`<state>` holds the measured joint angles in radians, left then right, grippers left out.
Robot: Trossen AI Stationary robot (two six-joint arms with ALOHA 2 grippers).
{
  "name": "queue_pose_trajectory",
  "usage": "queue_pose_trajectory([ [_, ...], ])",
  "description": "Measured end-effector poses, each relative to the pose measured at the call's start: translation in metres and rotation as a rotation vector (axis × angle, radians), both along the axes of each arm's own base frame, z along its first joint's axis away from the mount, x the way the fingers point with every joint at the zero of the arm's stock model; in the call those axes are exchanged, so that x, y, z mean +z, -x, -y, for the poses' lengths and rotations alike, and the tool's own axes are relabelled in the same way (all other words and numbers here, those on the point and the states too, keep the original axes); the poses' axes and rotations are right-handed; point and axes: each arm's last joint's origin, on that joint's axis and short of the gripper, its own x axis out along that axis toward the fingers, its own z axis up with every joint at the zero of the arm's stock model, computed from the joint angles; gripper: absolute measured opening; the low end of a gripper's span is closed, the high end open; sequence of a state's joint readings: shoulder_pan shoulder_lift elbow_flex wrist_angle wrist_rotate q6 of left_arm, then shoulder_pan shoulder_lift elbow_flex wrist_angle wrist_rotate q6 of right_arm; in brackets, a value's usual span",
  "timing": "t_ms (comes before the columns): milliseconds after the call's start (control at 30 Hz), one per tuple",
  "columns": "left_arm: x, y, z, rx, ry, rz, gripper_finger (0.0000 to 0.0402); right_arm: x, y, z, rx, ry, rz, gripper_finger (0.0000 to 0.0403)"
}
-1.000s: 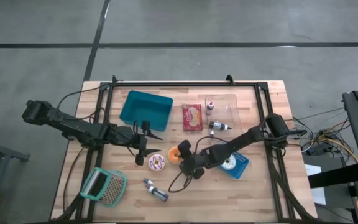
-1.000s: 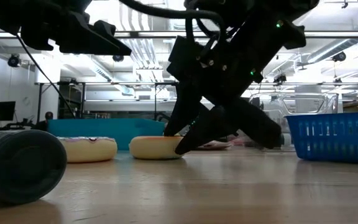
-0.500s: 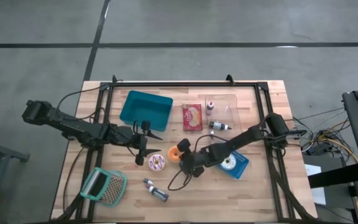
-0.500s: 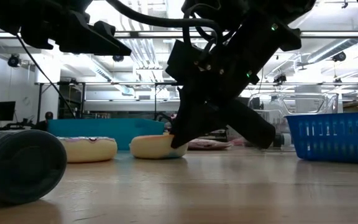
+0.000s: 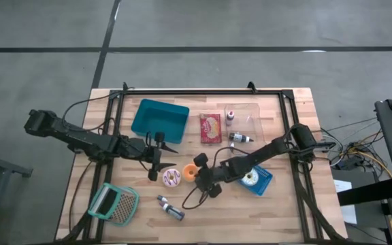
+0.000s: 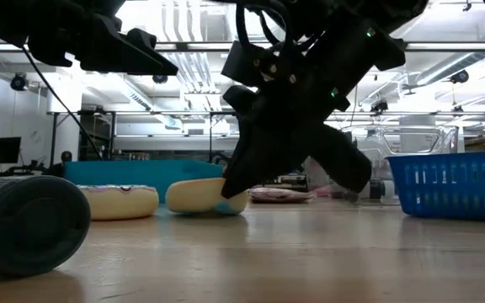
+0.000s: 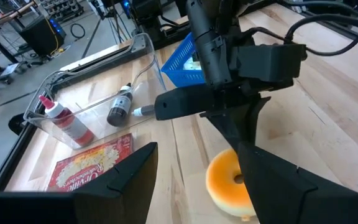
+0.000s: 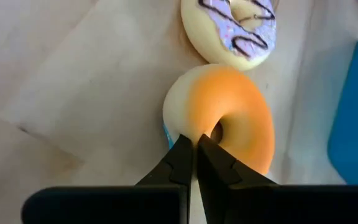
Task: Pick & Place Food Item
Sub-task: Put the orange doughnut into the blue bin
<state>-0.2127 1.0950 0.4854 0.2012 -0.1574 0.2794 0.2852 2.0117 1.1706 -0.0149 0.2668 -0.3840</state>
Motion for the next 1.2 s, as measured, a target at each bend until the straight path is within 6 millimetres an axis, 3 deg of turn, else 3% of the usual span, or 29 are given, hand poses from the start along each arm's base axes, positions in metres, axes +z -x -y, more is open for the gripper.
queue_pose_trajectory([
  [333,0.000,0.000,0.000,0.000,0.000,0.000,0.0227,0.013,0.002,-0.004,-0.044,-0.169,0.013,0.0008],
  [633,0.000,0.000,0.000,-0.001,0.000,-0.002,0.0227,0.056,0.014,-0.015,-0.072,-0.305,0.110,0.0008],
  [900,-0.001,0.001,0.000,-0.012,0.002,-0.013,0.0227,0.094,0.024,-0.017,0.011,-0.588,0.224,0.0008],
  [1200,-0.001,0.001,0.002,-0.047,0.013,-0.014,0.0227,0.115,0.050,0.000,0.138,-0.881,0.490,0.0008],
])
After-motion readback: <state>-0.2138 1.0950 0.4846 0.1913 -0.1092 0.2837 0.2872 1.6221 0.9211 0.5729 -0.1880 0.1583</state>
